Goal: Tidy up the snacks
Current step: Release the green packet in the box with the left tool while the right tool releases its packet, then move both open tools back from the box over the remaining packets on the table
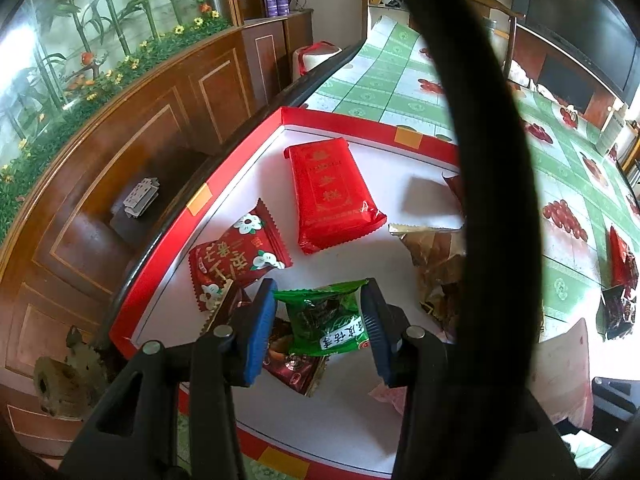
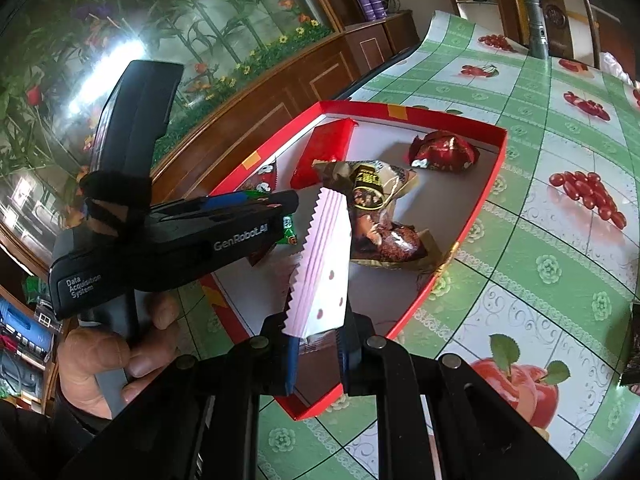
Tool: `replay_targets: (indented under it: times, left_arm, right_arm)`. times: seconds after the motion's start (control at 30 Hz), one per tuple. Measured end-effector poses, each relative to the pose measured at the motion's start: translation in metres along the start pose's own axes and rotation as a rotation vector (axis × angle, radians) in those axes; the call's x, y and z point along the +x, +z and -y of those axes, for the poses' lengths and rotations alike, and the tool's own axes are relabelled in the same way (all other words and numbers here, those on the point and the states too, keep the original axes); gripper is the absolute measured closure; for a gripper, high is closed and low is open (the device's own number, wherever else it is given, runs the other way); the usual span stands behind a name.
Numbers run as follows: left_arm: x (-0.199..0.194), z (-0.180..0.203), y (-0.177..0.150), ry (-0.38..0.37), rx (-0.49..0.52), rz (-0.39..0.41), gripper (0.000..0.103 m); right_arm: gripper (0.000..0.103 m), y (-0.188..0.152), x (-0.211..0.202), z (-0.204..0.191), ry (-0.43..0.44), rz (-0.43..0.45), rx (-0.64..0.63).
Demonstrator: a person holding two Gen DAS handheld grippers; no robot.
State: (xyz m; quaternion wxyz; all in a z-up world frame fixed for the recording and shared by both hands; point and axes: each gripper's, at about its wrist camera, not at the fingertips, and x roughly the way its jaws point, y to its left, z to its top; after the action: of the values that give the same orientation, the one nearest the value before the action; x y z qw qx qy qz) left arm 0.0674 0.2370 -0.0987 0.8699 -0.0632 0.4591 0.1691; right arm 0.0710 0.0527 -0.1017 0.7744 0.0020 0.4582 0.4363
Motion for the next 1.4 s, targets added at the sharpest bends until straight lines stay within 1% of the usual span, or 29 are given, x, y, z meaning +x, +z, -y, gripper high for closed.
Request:
replay_targets:
  times: [0.03,0.07,0.13,0.43,0.53,0.6,0.63,0.67,0.7,0.73,0.77,0.8,0.83,0.9,1.13,1.23,1.3,1.4]
  left_arm:
    - [0.001,0.0,0.0,0.003,0.0,-0.002,0.062]
    - [0.002,0.0,0.0,0.006,0.001,-0.007,0.073]
    - [0.005,-0.002,0.0,0.0,-0.003,-0.019,0.074]
    - [0.004,-0.002,0.0,0.008,0.001,-0.016,0.074]
    - [0.003,-0.002,0.0,0.011,0.004,-0.014,0.074]
    - [0.0,-0.002,0.0,0.019,0.005,-0.005,0.071]
    - [-0.002,-0.002,-0.001,0.024,0.005,-0.001,0.065]
    - [-0.004,-0.002,0.0,0.029,0.006,0.005,0.06]
    - [-0.007,-0.002,0.0,0.033,0.007,0.012,0.059]
    - [-0.01,-0.002,0.0,0.037,0.009,0.017,0.054]
    - [-0.013,-0.001,0.0,0.038,0.011,0.022,0.045]
    - [-0.015,-0.001,0.0,0.037,0.009,0.026,0.039]
    - [-0.018,-0.001,0.0,0.034,0.006,0.032,0.03]
    - [-0.025,-0.001,0.0,0.039,0.004,0.047,0.029]
    - [-0.042,0.005,-0.002,0.04,0.008,0.064,0.027]
    - [-0.047,0.01,-0.004,0.04,0.016,0.068,0.025]
    - [-0.049,0.014,-0.006,0.042,0.021,0.066,0.024]
    - [-0.051,0.021,-0.008,0.023,0.027,0.059,0.024]
  right_arm:
    - [0.09,0.0,0.001,-0.001,0.002,-0.004,-0.002]
    - [0.09,-0.001,0.003,-0.001,0.006,-0.007,-0.003]
    - [0.09,-0.002,0.006,-0.003,0.014,-0.016,-0.002]
    - [0.089,-0.004,0.012,-0.003,0.028,-0.037,0.007]
    - [0.086,-0.002,0.017,-0.002,0.027,-0.053,0.014]
    - [0.086,-0.002,0.017,-0.002,0.024,-0.055,0.018]
    - [0.086,-0.003,0.016,-0.001,0.02,-0.055,0.023]
    - [0.084,-0.003,0.014,-0.001,0.017,-0.053,0.024]
    - [0.081,-0.003,0.013,-0.002,0.014,-0.049,0.026]
    - [0.078,-0.003,0.01,-0.001,0.008,-0.044,0.027]
    - [0.069,-0.004,0.008,-0.002,0.005,-0.04,0.027]
    - [0.056,-0.005,0.005,-0.002,0.002,-0.036,0.027]
    - [0.052,-0.006,0.003,-0.002,0.0,-0.035,0.027]
    - [0.05,-0.008,-0.005,-0.003,0.008,-0.02,0.029]
    - [0.05,-0.022,-0.029,-0.003,-0.001,0.005,0.031]
    - [0.05,-0.033,-0.044,0.006,-0.015,0.036,0.059]
    - [0.05,-0.04,-0.056,0.019,-0.034,0.062,0.099]
    - [0.05,-0.051,-0.073,0.042,-0.054,0.105,0.174]
